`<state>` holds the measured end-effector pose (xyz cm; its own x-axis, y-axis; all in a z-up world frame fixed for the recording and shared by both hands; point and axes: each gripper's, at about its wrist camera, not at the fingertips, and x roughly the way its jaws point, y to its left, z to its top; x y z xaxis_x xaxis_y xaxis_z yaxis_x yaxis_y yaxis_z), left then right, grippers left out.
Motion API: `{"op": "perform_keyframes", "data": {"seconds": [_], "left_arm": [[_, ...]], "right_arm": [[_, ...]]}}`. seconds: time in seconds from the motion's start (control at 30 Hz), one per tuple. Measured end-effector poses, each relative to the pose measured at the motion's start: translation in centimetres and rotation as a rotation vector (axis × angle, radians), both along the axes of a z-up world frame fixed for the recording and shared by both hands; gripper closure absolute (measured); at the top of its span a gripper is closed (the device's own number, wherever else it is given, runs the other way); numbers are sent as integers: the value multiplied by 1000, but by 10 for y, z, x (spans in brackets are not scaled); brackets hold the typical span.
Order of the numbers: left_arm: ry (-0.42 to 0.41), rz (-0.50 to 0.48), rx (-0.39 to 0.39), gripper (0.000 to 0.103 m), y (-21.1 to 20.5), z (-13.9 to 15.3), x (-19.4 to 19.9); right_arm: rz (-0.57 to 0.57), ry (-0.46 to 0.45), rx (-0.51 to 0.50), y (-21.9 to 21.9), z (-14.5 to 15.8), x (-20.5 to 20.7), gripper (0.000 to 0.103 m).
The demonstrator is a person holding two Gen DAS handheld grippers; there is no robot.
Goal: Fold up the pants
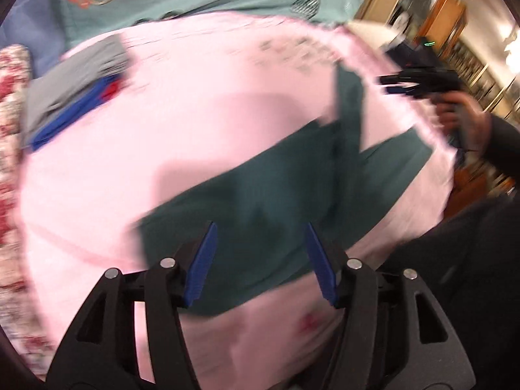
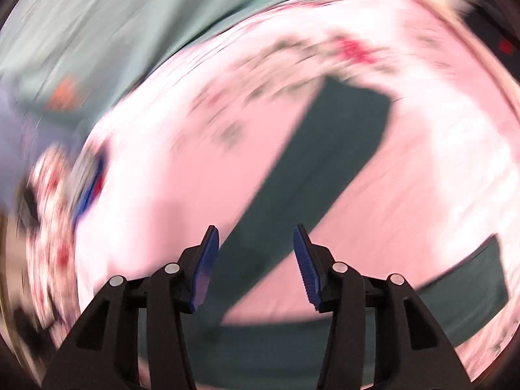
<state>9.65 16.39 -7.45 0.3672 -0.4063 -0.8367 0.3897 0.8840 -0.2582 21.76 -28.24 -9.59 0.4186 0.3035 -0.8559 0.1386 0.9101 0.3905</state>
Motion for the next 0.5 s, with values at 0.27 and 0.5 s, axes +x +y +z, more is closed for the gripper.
{"op": "perform_keyframes", "data": {"seconds": [0.27,0.5], "left_arm": [[114,-49,62,59,-145,-74,32],[148,21,186,72,-169,-106,36]], "right_arm": [[-67,108,-202,-31,-40,132,55],[3,198,-317,-31,-83,155,67]]}}
